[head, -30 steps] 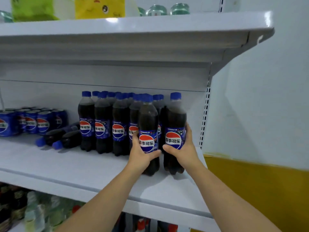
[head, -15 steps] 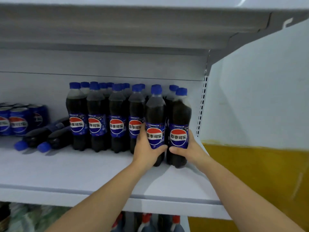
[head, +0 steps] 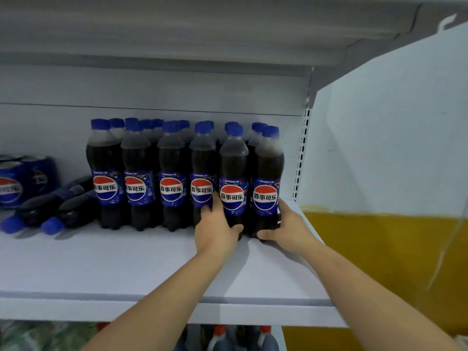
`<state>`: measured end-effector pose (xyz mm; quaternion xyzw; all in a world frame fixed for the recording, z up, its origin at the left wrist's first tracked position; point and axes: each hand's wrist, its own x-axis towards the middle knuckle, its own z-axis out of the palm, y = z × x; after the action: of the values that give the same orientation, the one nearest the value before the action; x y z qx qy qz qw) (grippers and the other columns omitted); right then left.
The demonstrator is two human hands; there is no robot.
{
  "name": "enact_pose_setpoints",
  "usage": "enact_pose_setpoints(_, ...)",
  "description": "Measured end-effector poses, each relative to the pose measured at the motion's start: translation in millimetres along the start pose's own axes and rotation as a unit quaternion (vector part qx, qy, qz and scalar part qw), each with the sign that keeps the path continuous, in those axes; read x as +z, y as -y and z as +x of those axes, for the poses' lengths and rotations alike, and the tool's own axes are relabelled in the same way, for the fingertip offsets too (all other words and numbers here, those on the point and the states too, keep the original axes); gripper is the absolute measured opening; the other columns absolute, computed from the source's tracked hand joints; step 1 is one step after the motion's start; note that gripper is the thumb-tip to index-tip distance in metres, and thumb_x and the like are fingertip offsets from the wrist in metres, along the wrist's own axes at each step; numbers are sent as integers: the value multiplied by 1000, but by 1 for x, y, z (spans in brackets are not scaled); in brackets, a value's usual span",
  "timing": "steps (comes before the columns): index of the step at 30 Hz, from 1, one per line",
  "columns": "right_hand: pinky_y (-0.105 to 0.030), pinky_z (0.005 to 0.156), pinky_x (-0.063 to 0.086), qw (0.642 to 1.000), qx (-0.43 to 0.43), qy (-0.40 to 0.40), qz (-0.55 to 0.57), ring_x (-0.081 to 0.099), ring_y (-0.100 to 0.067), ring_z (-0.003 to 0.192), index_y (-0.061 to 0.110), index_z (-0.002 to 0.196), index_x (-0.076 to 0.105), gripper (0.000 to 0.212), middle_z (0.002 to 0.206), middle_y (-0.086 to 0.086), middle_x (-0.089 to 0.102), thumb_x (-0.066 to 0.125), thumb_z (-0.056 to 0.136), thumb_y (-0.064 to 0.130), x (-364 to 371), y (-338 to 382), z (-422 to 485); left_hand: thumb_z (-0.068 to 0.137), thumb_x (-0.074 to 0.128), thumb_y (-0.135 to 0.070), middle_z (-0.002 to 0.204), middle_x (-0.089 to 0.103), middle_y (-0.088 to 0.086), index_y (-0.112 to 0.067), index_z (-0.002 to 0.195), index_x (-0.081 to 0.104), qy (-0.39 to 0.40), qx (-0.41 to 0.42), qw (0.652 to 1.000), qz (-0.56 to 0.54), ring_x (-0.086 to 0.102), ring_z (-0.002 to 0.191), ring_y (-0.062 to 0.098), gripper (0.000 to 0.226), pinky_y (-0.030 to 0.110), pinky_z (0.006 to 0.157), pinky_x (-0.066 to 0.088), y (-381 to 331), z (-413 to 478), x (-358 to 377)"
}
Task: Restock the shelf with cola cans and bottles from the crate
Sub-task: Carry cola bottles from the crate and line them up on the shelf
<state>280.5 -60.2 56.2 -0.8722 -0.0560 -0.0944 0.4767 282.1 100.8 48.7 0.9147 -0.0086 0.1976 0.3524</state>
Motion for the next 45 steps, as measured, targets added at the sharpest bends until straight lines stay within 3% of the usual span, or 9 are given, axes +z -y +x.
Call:
enact_pose_setpoints(6, -26, 91, 44, 999, -8, -2, -35, 54, -21, 114, 28, 150, -5, 113, 132, -2, 55, 75, 73, 8, 4, -5, 18, 86, 60, -43, 131, 45, 10, -18, 149, -6, -38, 28, 986, 161, 58, 109, 28, 95, 36, 81, 48, -8, 6, 9)
enact_pose_setpoints(10, -32, 97, 44, 1000, -9, 5, -20, 52, -21, 117, 30, 149, -9, 115, 134, -1, 53, 74, 74, 7, 7, -12, 27, 89, 55, -44, 140, 33, 13, -13, 149, -10, -40, 15, 981, 191, 58, 108, 28, 94, 33, 83, 49, -12, 12, 14)
enact_pose_setpoints(14, -40, 101, 44, 1000, -18, 18, -7, 52, -22, 119, 31, 149, -10, 115, 135, -1, 54, 74, 73, 7, 7, -17, 32, 92, 51, -43, 129, 49, 7, -5, 147, -15, -50, 30, 973, 222, 60, 105, 23, 93, 31, 79, 48, -13, 14, 22)
enact_pose_setpoints(18, -28, 97, 40, 999, -31, 23, -11, 49, -21, 122, 28, 149, -11, 112, 138, 0, 50, 73, 76, 9, 5, -20, 33, 93, 50, -41, 107, 65, 8, -2, 146, -16, -47, 10, 968, 245, 65, 93, 24, 93, 32, 74, 48, -18, 13, 26)
enact_pose_setpoints(25, -34, 96, 46, 998, 23, 11, 57, 50, -26, 120, 36, 148, -8, 115, 142, -10, 41, 78, 73, 20, -8, -15, 22, 89, 57, -41, 117, 61, 11, -15, 149, -11, -71, -45, 985, 148, 61, 102, 31, 95, 36, 78, 46, -25, -8, 8)
enact_pose_setpoints(28, -8, 61, 45, 996, 43, -31, 69, 47, -21, 114, 32, 150, 3, 101, 148, -7, 34, 74, 79, 22, -32, -6, 0, 86, 60, -42, 136, 47, 9, -20, 149, -1, -91, -20, 992, 84, 53, 116, 30, 91, 39, 84, 45, -37, -26, -3)
enact_pose_setpoints(30, -11, 46, 39, 992, 55, -72, 92, 45, -22, 120, 32, 150, 7, 94, 149, -6, 32, 72, 82, 20, -51, -9, -22, 85, 62, -39, 140, 41, 7, -20, 149, 9, -96, 32, 994, 28, 45, 123, 27, 85, 40, 90, 43, -48, -37, -2)
enact_pose_setpoints(35, -31, 88, 46, 969, 106, -211, 70, 45, -23, 125, 26, 150, 14, 88, 142, -12, 41, 71, 82, 24, -88, -38, -95, 85, 63, -38, 131, 47, 0, -25, 147, 21, 2, 140, 983, -122, 47, 119, 18, 75, 38, 96, 43, -83, -85, 29)
enact_pose_setpoints(45, -31, 82, 46, 893, 227, -381, 74, 52, -21, 116, 26, 149, 18, 79, 139, -9, 44, 66, 87, 22, -197, -122, -288, 83, 67, -36, 108, 56, -5, -22, 145, 26, 270, 261, 896, -238, 54, 101, 12, 75, 29, 88, 45, -210, -232, 138)
